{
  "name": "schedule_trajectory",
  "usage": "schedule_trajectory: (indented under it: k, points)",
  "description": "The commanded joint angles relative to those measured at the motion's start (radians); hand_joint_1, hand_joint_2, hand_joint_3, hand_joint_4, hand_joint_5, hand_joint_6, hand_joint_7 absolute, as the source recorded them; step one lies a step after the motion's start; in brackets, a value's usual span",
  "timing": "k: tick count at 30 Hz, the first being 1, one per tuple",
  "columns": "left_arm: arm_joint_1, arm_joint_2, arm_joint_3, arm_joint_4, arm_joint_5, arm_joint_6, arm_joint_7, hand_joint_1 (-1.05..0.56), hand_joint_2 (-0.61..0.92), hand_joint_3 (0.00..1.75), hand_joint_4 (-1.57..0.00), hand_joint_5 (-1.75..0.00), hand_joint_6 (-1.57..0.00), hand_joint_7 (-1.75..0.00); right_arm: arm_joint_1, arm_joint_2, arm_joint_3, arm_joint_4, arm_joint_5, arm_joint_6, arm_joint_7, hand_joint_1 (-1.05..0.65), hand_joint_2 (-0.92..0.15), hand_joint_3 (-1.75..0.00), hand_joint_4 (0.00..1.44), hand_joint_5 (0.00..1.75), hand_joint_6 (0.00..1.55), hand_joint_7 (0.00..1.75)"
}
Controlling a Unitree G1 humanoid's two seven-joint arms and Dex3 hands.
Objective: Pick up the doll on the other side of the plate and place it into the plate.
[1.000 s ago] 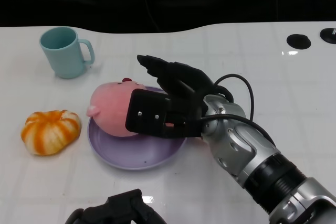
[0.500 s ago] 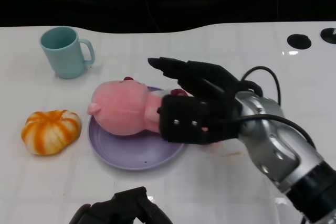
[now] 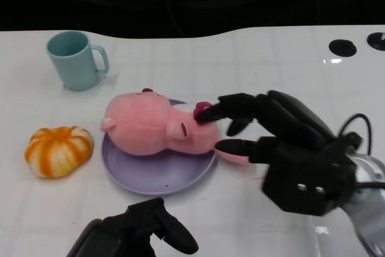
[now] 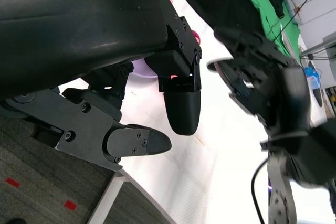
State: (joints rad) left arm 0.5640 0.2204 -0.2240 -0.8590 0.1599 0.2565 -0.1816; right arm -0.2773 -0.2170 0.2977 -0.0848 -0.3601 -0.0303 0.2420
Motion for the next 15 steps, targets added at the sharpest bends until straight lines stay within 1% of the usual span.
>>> schedule_trajectory:
  k: [1, 2, 3, 4, 5, 9, 11, 13, 15]
  points:
    - [-0.009, -0.007, -0.014, -0.038, 0.012, 0.051, 0.005, -0.22, 0.82, 0.39, -0.7, -1.74, -0.65, -1.27, 0.077, -0.056, -0.066, -0.083, 0.067, -0.01, 0.042, -0.04, -0.48, -1.05, 0.78, 1.53, 0.88, 0.83]
    - [-0.013, -0.008, -0.017, -0.043, 0.015, 0.063, 0.005, -0.23, 0.82, 0.39, -0.69, -1.74, -0.65, -1.28, 0.093, -0.065, -0.076, -0.1, 0.078, -0.004, 0.053, -0.02, -0.43, -1.17, 0.82, 1.51, 0.9, 0.86]
    - [-0.019, -0.009, -0.022, -0.049, 0.019, 0.075, 0.005, -0.24, 0.81, 0.39, -0.69, -1.74, -0.66, -1.28, 0.121, -0.084, -0.093, -0.131, 0.091, 0.007, 0.071, 0.0, -0.4, -1.24, 0.84, 1.5, 0.91, 0.88]
    - [-0.024, -0.011, -0.026, -0.054, 0.023, 0.084, 0.005, -0.25, 0.8, 0.38, -0.69, -1.73, -0.66, -1.3, 0.146, -0.101, -0.108, -0.161, 0.102, 0.018, 0.087, 0.01, -0.35, -1.32, 0.91, 1.51, 0.96, 0.94]
    - [-0.028, -0.012, -0.029, -0.058, 0.026, 0.09, 0.005, -0.26, 0.8, 0.38, -0.69, -1.72, -0.66, -1.3, 0.17, -0.117, -0.122, -0.189, 0.114, 0.026, 0.104, 0.02, -0.33, -1.36, 0.94, 1.52, 0.97, 0.98]
    - [-0.037, -0.022, -0.029, -0.069, 0.016, 0.122, 0.002, -0.23, 0.8, 0.41, -0.67, -1.74, -0.65, -1.32, 0.255, -0.173, -0.173, -0.282, 0.154, 0.03, 0.154, 0.05, -0.3, -1.39, 0.94, 1.53, 0.95, 1.1]
    - [-0.044, -0.025, -0.025, -0.076, 0.01, 0.14, 0.001, -0.23, 0.78, 0.42, -0.67, -1.74, -0.66, -1.33, 0.295, -0.197, -0.203, -0.33, 0.181, 0.043, 0.18, 0.06, -0.27, -1.44, 0.94, 1.53, 0.92, 1.19]
    - [-0.05, -0.018, -0.015, -0.074, 0.008, 0.13, -0.004, -0.24, 0.78, 0.44, -0.67, -1.73, -0.66, -1.33, 0.33, -0.219, -0.228, -0.379, 0.196, 0.062, 0.201, 0.05, -0.24, -1.47, 0.93, 1.56, 0.89, 1.26]
    - [-0.054, -0.009, 0.003, -0.064, -0.005, 0.1, -0.015, -0.2, 0.74, 0.59, -0.69, -1.67, -0.63, -1.34, 0.363, -0.239, -0.249, -0.427, 0.207, 0.092, 0.222, 0.05, -0.23, -1.5, 0.9, 1.63, 0.85, 1.33]
